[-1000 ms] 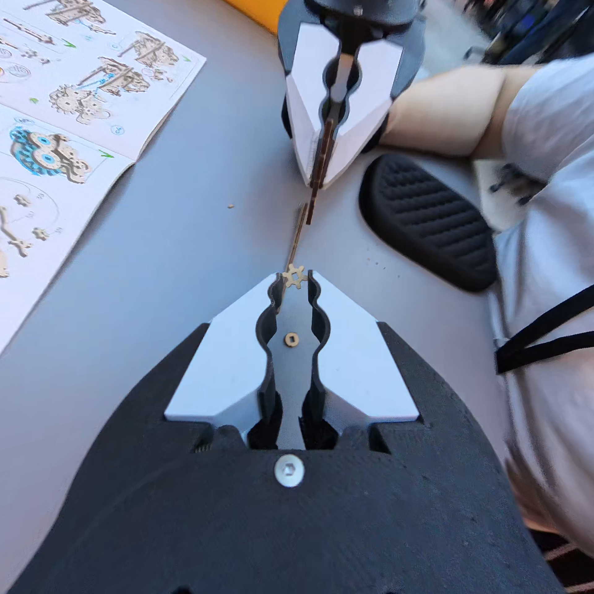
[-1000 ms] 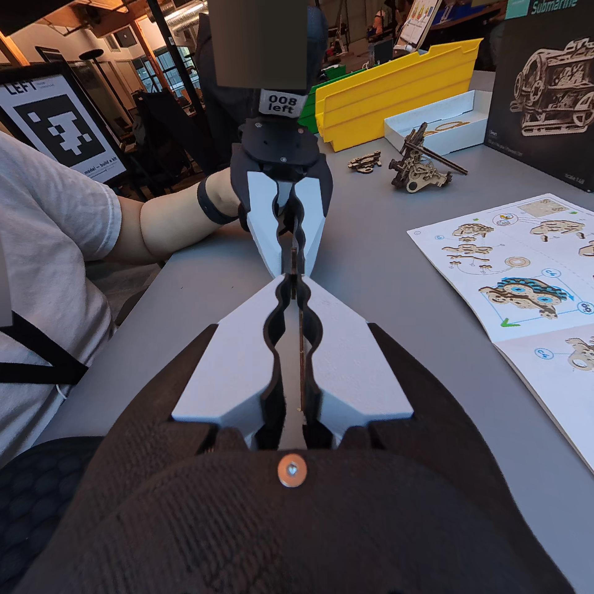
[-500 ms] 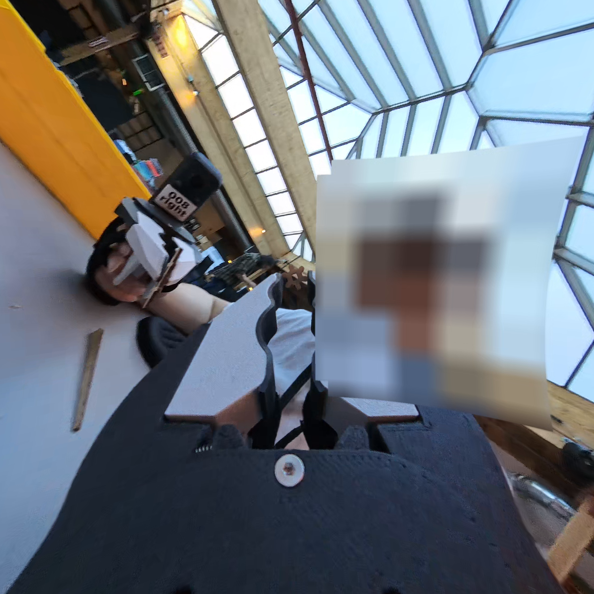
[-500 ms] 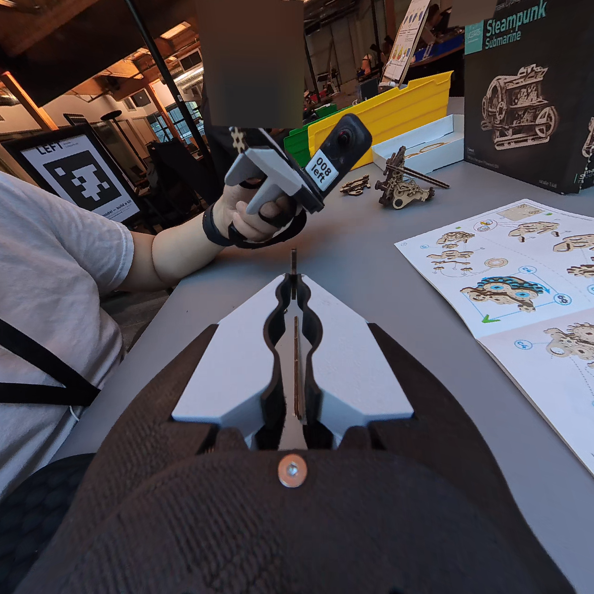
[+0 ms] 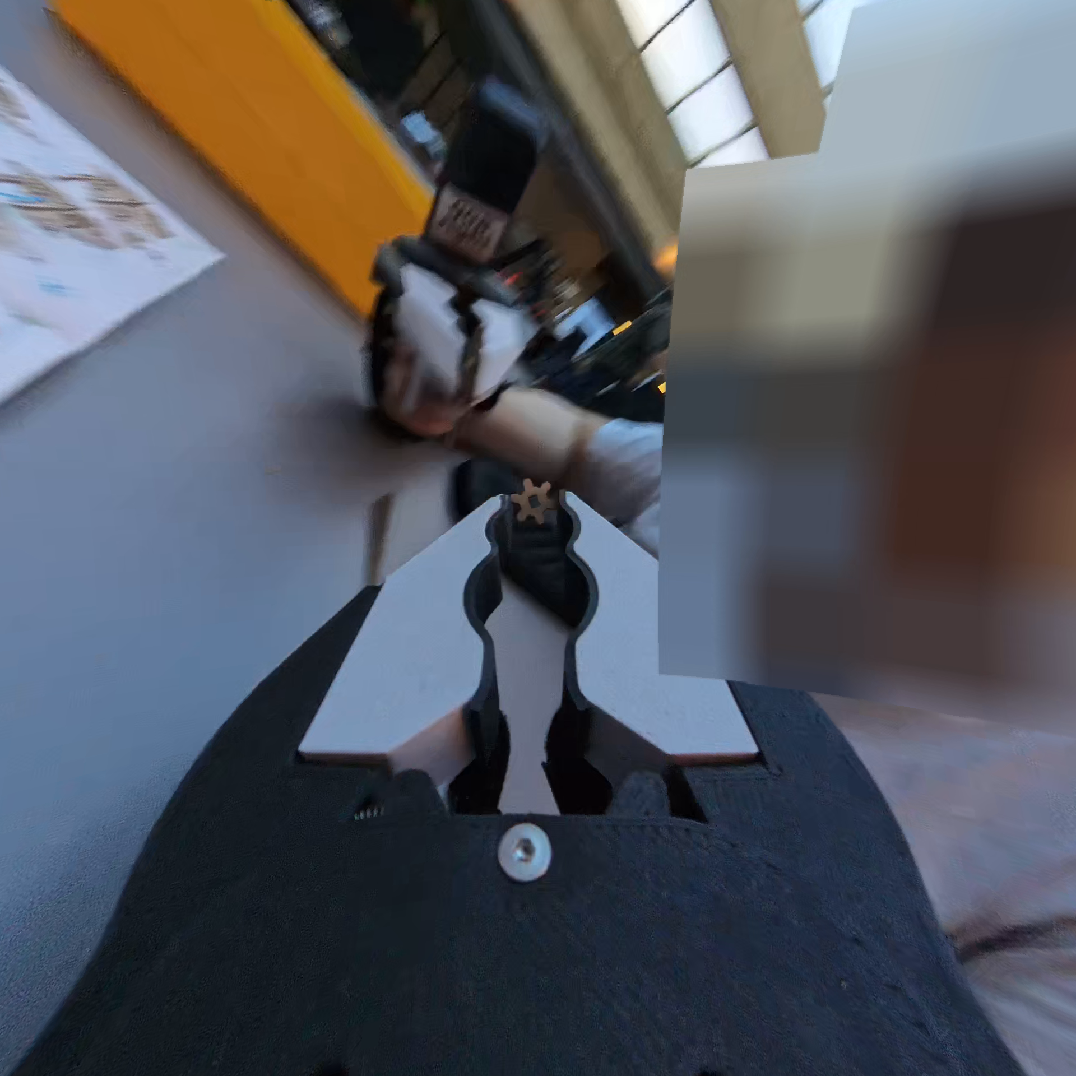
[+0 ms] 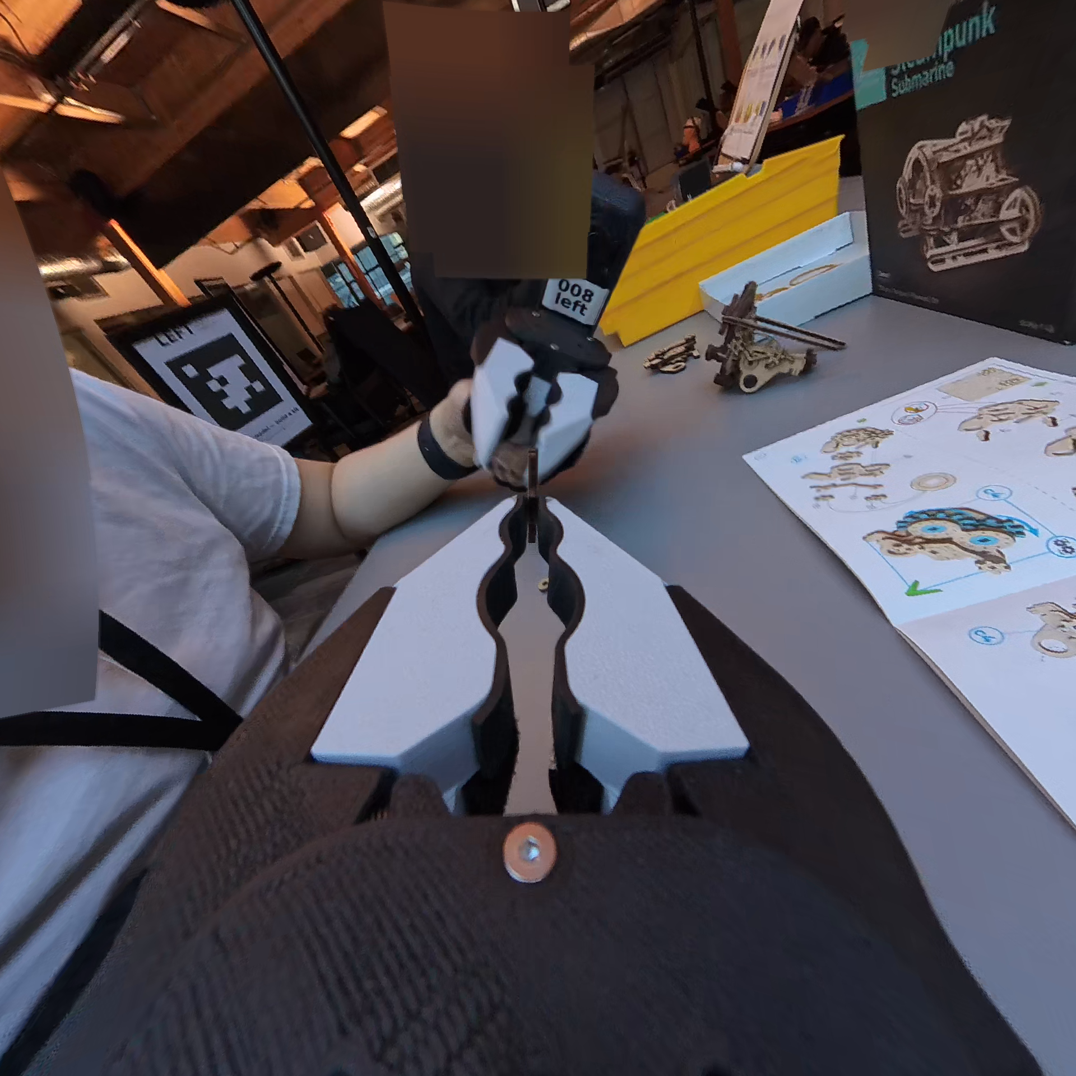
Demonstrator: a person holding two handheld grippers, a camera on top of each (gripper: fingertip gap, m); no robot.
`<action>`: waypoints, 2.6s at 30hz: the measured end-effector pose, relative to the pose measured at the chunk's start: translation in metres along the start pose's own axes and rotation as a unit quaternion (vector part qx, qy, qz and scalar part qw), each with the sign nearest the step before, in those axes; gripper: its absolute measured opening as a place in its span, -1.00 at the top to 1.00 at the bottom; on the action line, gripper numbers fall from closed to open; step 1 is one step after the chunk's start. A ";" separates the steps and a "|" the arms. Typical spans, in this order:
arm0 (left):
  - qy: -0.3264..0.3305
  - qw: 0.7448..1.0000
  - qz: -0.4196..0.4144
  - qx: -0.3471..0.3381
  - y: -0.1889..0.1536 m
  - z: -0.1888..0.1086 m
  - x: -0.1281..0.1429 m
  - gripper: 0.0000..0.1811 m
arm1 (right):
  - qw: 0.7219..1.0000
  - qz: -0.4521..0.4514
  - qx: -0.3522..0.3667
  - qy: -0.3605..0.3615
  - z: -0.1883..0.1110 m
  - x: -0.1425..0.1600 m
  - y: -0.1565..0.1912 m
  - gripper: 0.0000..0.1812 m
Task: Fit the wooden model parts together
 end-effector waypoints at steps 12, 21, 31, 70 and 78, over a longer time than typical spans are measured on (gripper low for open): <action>0.282 0.838 0.373 -0.283 0.036 0.020 0.060 0.86 | 0.986 -0.075 -0.016 0.148 0.041 0.033 0.034 0.99; 0.294 0.843 0.362 -0.267 0.036 0.022 0.067 0.86 | 0.979 -0.098 -0.015 0.181 0.045 0.045 0.035 0.99; 0.288 0.861 0.346 -0.236 0.029 0.025 0.069 0.86 | 0.975 -0.080 -0.029 0.203 0.044 0.053 0.035 0.99; 0.268 0.911 0.265 -0.169 0.014 0.040 0.074 0.93 | 0.958 -0.013 -0.021 0.286 0.036 0.056 0.050 0.98; 0.268 0.915 0.243 -0.179 0.024 0.038 0.075 0.93 | 0.962 0.014 -0.029 0.273 0.035 0.063 0.041 0.98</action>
Point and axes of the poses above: each gripper's, where its closed fingertips meet, z out along the fingers, x out of its underside, y = z × x across the jaws, the point moved 1 cm from there along -z, back along the fingers, and after that the axes turned 3 degrees about -z, right-handed, at the moved point
